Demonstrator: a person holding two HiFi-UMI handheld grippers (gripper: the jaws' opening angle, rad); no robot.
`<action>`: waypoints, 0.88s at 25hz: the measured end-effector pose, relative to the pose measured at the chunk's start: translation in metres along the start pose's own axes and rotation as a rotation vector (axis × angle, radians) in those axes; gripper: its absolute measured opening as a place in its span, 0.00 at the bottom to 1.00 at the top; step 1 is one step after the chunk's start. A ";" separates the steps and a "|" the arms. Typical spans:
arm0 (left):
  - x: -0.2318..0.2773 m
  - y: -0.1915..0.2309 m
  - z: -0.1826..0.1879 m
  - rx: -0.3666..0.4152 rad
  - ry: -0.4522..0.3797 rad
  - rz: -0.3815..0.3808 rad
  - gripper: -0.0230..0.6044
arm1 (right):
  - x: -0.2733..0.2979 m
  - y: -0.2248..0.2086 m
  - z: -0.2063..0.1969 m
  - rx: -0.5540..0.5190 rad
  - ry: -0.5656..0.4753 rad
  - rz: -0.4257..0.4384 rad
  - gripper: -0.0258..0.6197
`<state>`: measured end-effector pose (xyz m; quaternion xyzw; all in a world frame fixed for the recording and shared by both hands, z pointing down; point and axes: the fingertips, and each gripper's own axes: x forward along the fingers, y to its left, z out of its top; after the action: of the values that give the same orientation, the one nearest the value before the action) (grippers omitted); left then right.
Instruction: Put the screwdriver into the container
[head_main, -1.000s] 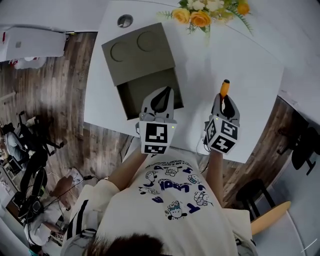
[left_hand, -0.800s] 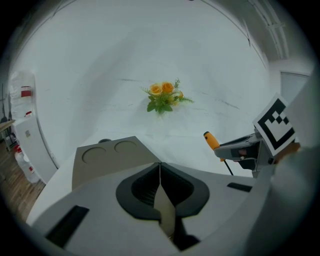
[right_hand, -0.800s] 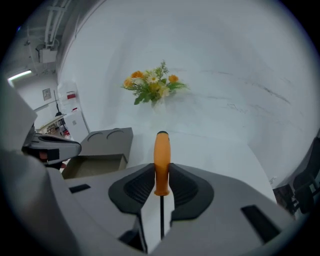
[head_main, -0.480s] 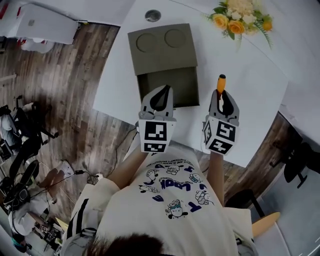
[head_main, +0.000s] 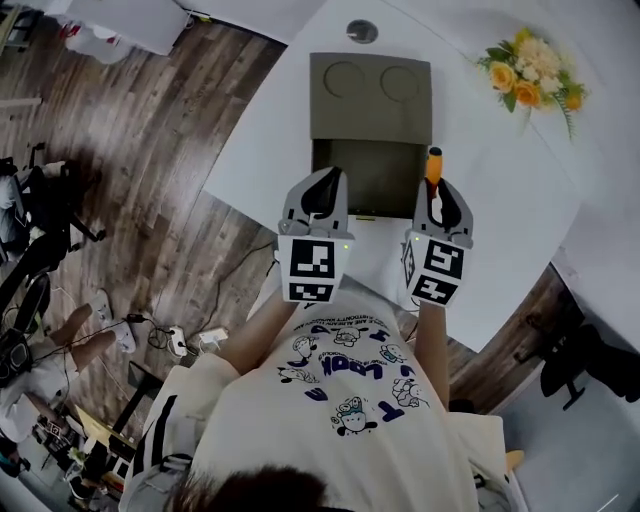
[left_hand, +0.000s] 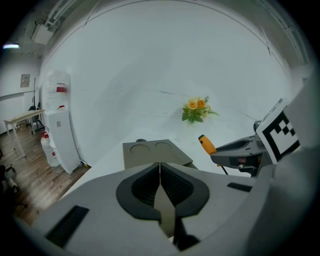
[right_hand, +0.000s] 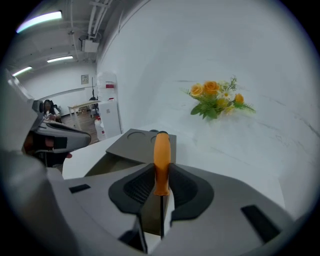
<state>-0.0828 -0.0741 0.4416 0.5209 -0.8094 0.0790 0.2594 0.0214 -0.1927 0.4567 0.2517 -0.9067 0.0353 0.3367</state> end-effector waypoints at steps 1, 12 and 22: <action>-0.003 0.004 -0.001 -0.010 -0.001 0.010 0.07 | 0.003 0.006 0.000 -0.020 0.007 0.014 0.20; -0.026 0.041 -0.022 -0.091 0.010 0.125 0.07 | 0.026 0.056 -0.007 -0.208 0.051 0.145 0.20; -0.034 0.055 -0.040 -0.153 0.025 0.189 0.07 | 0.052 0.088 -0.030 -0.395 0.111 0.279 0.20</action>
<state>-0.1067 -0.0068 0.4666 0.4198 -0.8554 0.0477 0.2996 -0.0364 -0.1308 0.5218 0.0510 -0.9022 -0.0827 0.4203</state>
